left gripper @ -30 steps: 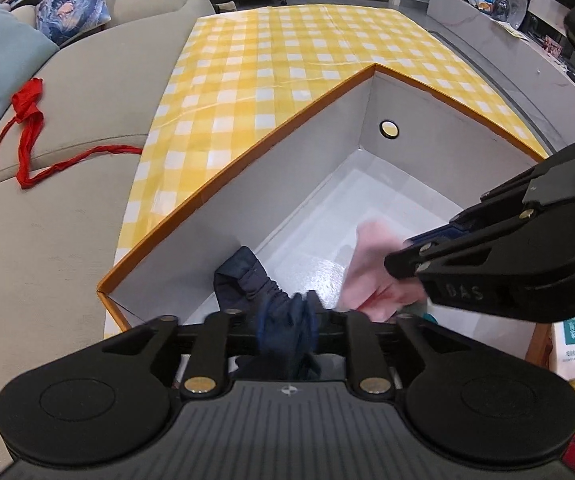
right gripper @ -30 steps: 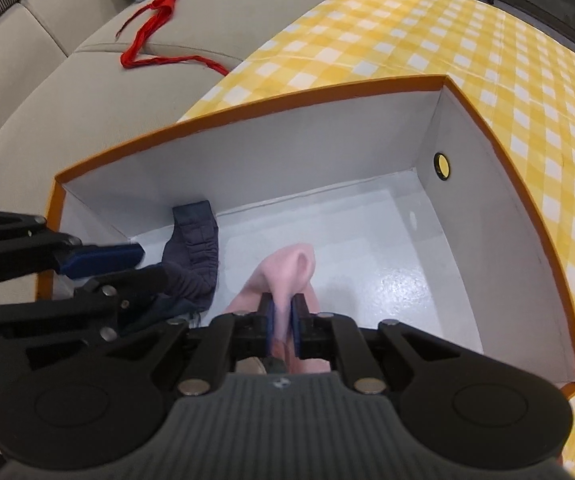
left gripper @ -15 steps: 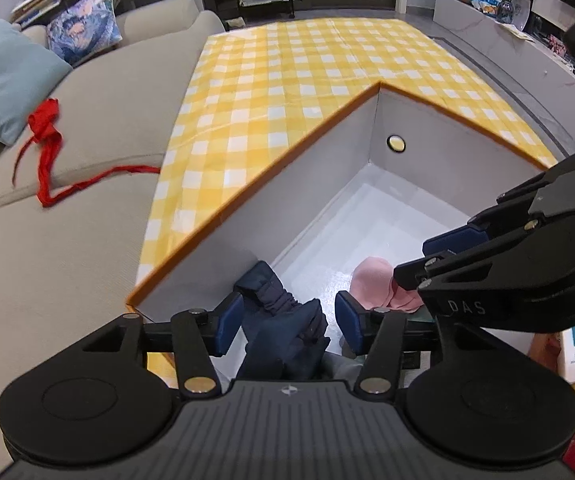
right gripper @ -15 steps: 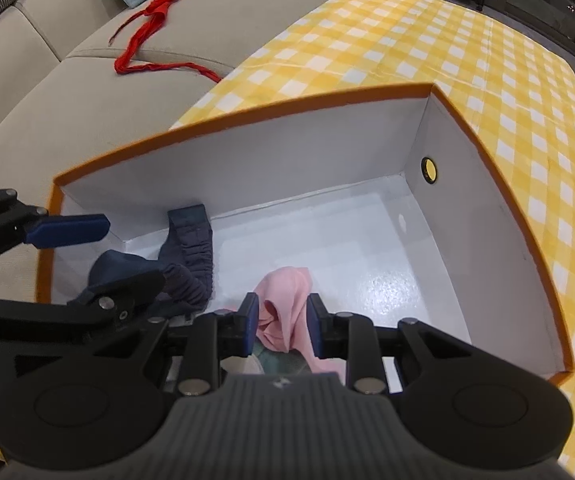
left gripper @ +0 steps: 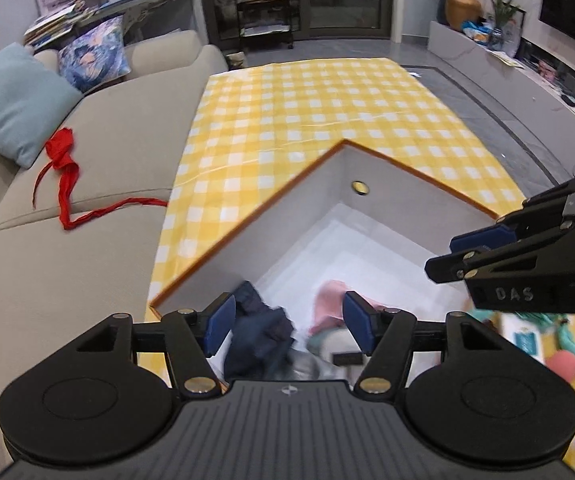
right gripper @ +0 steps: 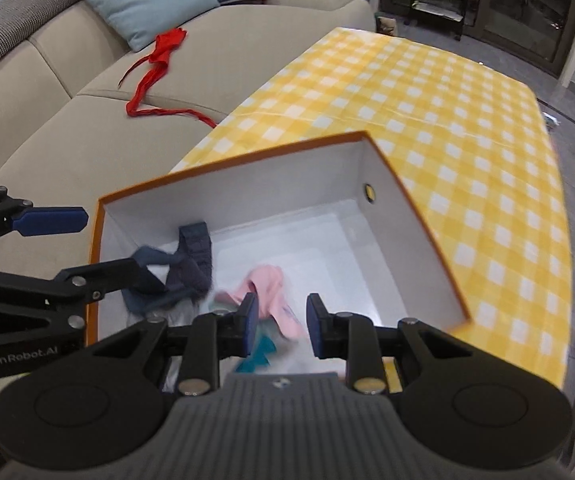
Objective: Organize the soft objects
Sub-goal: 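Withdraw both open tools from the box toward the items on the table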
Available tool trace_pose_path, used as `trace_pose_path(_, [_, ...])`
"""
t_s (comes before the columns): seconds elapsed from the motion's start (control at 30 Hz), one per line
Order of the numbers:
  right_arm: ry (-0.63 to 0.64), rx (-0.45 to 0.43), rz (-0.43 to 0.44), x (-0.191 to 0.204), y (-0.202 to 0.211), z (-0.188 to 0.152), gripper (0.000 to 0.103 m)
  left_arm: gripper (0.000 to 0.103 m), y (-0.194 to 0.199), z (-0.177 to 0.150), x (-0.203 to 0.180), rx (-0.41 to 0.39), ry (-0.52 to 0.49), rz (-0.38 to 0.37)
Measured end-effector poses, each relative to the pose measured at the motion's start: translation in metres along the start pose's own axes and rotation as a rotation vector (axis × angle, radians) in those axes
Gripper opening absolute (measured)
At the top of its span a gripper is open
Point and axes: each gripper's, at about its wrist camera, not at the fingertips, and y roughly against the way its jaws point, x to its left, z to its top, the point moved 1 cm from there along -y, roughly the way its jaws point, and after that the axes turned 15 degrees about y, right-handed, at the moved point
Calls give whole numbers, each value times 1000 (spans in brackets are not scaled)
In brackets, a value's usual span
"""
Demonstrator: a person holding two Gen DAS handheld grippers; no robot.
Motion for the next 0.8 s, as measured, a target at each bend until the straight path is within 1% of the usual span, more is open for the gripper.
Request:
trace_pose_path(0.27, [-46, -13, -62, -28, 53, -63, 26, 74, 22, -23, -42, 10, -32, -46])
trace_pose_path(0.4, [-87, -6, -86, -46, 70, -102, 26, 74, 35, -46, -69, -5, -57, -68])
trace_pose_path(0.5, [-121, 9, -90, -58, 76, -135, 26, 74, 40, -66, -92, 3, -102, -83])
trace_pose_path(0.67, [-162, 40, -94, -69, 80, -186, 26, 74, 44, -98, -124, 41, -100, -135])
trace_pose_path(0.8, [-195, 50, -95, -78, 82, -218, 26, 74, 45, -120, -144, 59, -121, -141])
